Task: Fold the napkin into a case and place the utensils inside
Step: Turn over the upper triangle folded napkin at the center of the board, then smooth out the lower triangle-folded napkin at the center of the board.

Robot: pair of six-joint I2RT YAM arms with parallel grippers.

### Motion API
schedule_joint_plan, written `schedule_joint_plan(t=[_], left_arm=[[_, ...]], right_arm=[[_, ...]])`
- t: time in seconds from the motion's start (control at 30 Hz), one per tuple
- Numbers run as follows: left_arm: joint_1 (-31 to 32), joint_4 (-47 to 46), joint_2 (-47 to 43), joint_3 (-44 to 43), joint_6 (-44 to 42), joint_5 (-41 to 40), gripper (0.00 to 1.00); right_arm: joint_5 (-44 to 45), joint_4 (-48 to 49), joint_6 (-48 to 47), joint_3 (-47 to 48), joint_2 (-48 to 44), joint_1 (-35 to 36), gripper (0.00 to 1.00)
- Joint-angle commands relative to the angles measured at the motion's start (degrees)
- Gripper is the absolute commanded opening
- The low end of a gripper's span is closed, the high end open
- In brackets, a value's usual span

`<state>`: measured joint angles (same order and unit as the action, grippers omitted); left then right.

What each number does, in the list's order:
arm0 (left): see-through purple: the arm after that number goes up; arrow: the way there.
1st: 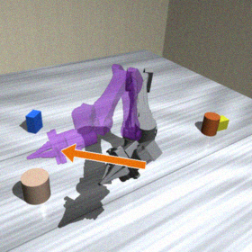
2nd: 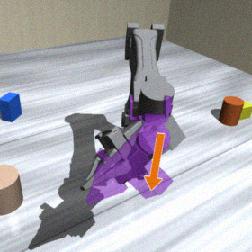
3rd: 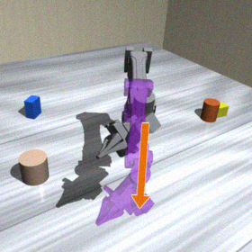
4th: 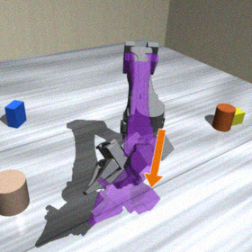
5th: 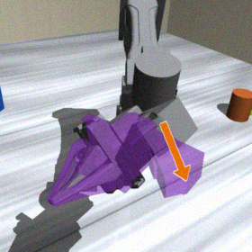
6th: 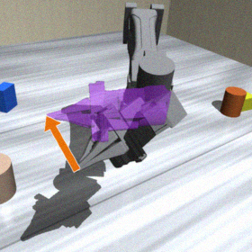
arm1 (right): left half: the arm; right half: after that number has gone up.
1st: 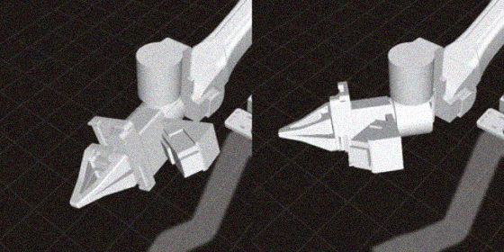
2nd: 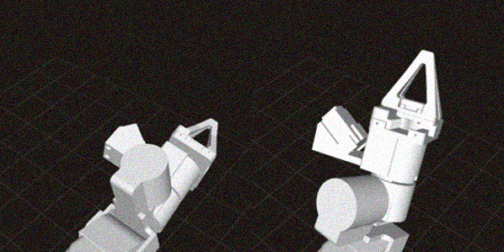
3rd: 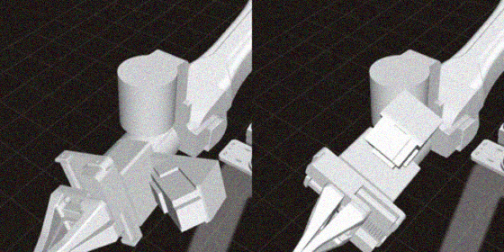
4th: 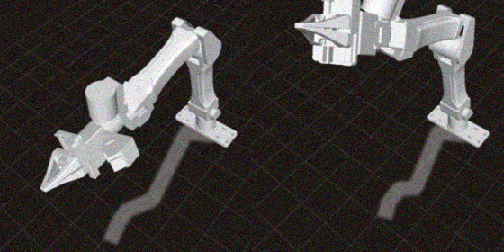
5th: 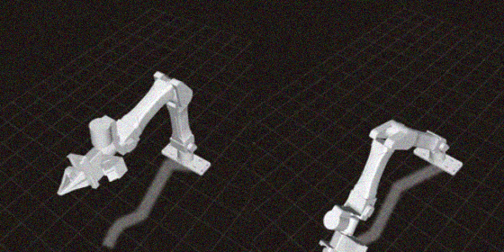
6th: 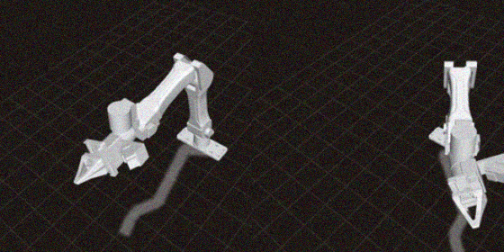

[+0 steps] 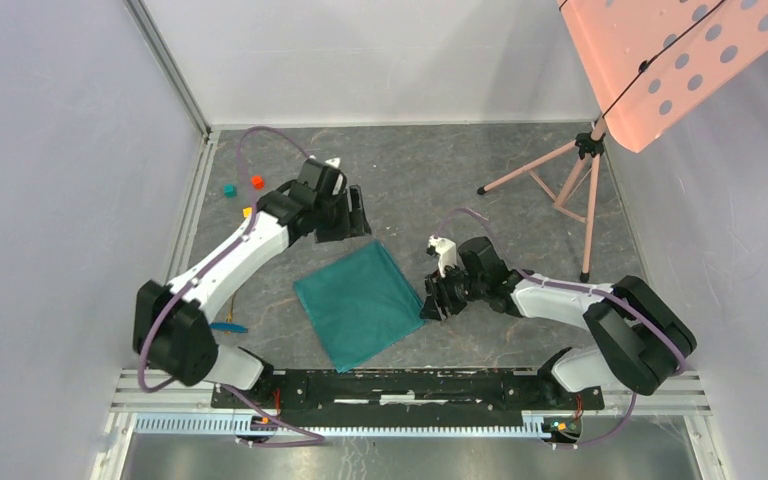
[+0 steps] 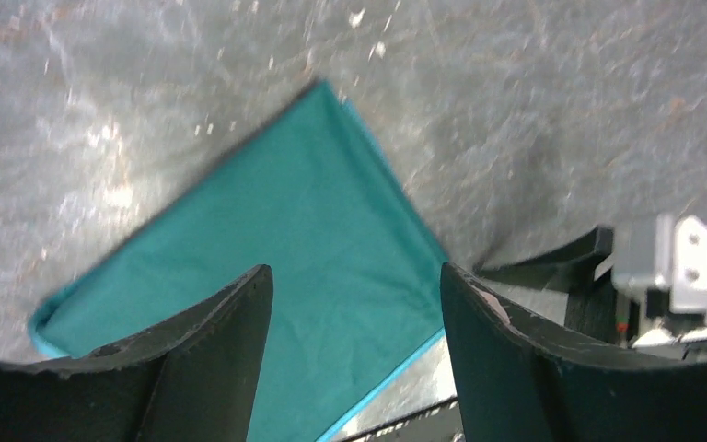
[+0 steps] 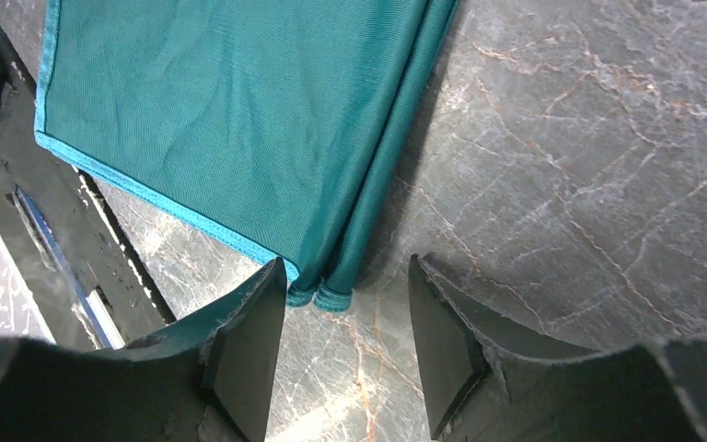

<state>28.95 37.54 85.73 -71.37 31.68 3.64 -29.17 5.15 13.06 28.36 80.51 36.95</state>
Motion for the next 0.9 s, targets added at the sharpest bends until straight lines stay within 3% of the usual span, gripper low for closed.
schedule_joint_plan(t=[0.0, 0.23, 0.33, 0.6, 0.73, 0.87], left_arm=[[0.0, -2.0, -8.8, 11.5, 1.1, 2.1, 0.74], [0.0, -8.8, -18.2, 26.7, 9.5, 2.4, 0.75], [-0.1, -8.4, -17.6, 28.4, 12.3, -2.2, 0.73], [-0.7, -13.6, -13.2, 29.6, 13.6, -9.3, 0.73], [-0.7, -16.3, -9.9, 28.7, 12.9, -5.9, 0.72], [-0.7, -15.8, -11.1, 28.9, 12.9, -5.9, 0.72]], right_arm=[[7.9, -3.2, 2.3, 1.3, 0.7, 3.9, 0.56], [19.2, -8.5, 1.7, 2.9, 1.5, 7.7, 0.39], [22.8, -10.0, 1.2, 2.1, 1.1, 7.8, 0.28], [35.0, -11.5, 3.8, -1.2, -2.0, 7.3, 0.14], [39.7, -13.0, 5.7, -2.3, -4.1, 6.0, 0.15], [36.6, -13.6, 2.1, -0.5, -7.0, 6.0, 0.37]])
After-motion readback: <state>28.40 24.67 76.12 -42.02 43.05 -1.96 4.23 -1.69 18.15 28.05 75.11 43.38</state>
